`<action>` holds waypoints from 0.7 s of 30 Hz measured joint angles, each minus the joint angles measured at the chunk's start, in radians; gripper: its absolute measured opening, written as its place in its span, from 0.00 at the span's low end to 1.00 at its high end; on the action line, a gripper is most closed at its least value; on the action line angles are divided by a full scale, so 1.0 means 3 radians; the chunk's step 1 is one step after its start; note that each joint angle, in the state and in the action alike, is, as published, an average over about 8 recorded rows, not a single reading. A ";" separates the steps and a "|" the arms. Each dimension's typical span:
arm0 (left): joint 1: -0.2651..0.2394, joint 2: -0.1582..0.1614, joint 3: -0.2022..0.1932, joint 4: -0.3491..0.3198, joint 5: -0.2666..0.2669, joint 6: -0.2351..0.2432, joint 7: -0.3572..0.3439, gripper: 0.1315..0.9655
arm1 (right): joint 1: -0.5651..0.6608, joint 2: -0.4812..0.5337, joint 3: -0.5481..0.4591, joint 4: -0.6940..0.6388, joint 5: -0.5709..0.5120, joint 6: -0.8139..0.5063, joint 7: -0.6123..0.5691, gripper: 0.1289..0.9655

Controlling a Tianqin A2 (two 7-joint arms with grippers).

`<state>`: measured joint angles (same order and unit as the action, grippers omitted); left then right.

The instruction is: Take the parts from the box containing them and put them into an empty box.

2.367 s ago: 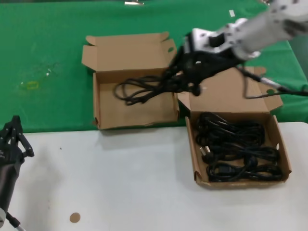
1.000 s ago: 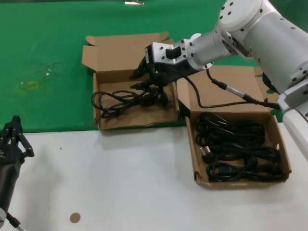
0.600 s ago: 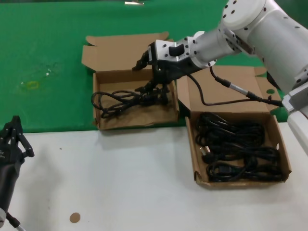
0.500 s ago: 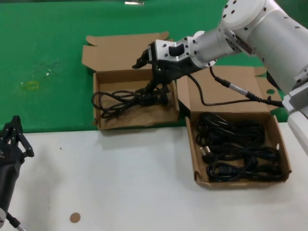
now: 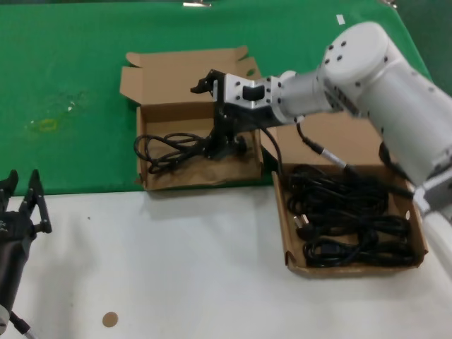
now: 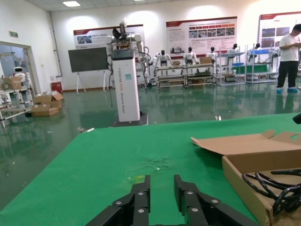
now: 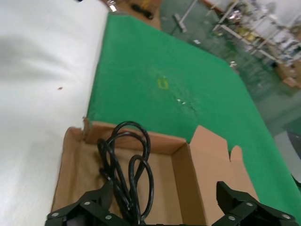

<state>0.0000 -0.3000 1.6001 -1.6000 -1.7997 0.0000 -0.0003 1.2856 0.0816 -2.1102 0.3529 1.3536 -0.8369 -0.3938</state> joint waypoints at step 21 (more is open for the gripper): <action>0.0000 0.0000 0.0000 0.0000 0.0000 0.0000 0.0001 0.48 | -0.1333 0.0226 0.0529 0.1292 0.0463 0.0869 0.0408 0.97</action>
<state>0.0000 -0.3000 1.6000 -1.6000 -1.7998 0.0000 0.0001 0.8857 0.1495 -1.9515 0.7406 1.4925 -0.5763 -0.2713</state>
